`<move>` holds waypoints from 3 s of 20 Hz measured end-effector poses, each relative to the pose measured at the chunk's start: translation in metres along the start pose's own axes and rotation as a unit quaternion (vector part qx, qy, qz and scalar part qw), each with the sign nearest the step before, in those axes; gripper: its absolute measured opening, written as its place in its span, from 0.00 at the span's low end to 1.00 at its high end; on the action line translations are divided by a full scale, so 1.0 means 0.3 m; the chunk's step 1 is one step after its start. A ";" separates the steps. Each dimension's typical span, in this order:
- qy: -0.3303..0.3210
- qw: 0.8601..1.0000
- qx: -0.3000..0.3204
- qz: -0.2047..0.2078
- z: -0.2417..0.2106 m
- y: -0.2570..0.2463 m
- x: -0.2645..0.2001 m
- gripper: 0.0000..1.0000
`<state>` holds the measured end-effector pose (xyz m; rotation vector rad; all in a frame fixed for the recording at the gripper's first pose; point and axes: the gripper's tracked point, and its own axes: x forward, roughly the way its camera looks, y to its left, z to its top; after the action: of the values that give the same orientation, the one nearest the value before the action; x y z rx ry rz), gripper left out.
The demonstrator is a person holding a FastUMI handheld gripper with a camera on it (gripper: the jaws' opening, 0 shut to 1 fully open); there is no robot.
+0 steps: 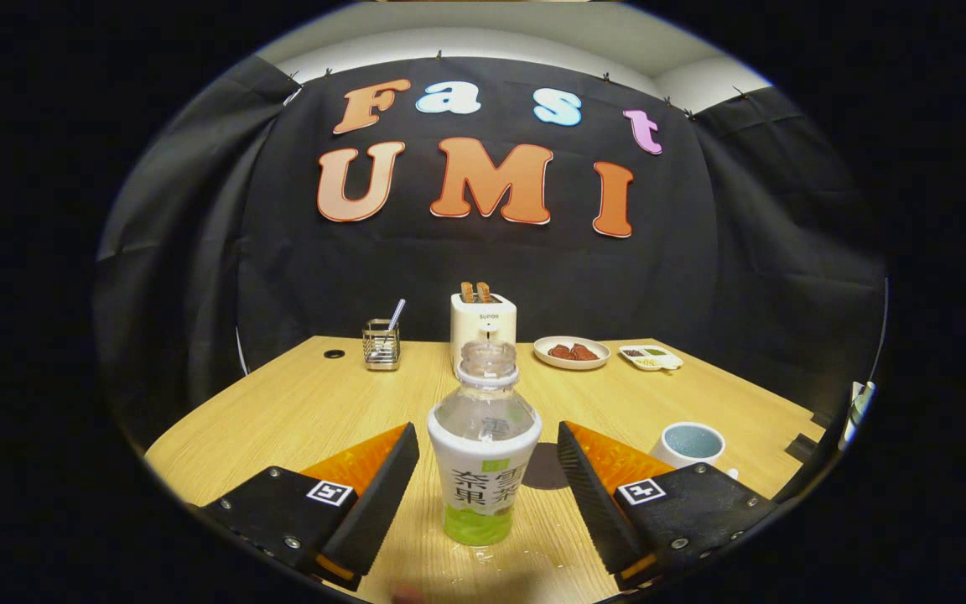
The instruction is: Take the bottle from table, then pour the juice into the cup, finally place the bottle on the coaster
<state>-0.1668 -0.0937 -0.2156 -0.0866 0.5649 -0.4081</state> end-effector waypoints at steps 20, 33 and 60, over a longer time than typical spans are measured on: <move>0.046 0.998 -0.035 0.018 -0.173 0.058 0.079 0.78; 0.038 0.999 0.022 -0.030 -0.037 -0.029 0.044 0.52; 0.005 0.874 0.484 0.043 0.166 -0.124 0.106 0.52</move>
<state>-0.1287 -0.1420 -0.1827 0.9063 0.3205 -0.5664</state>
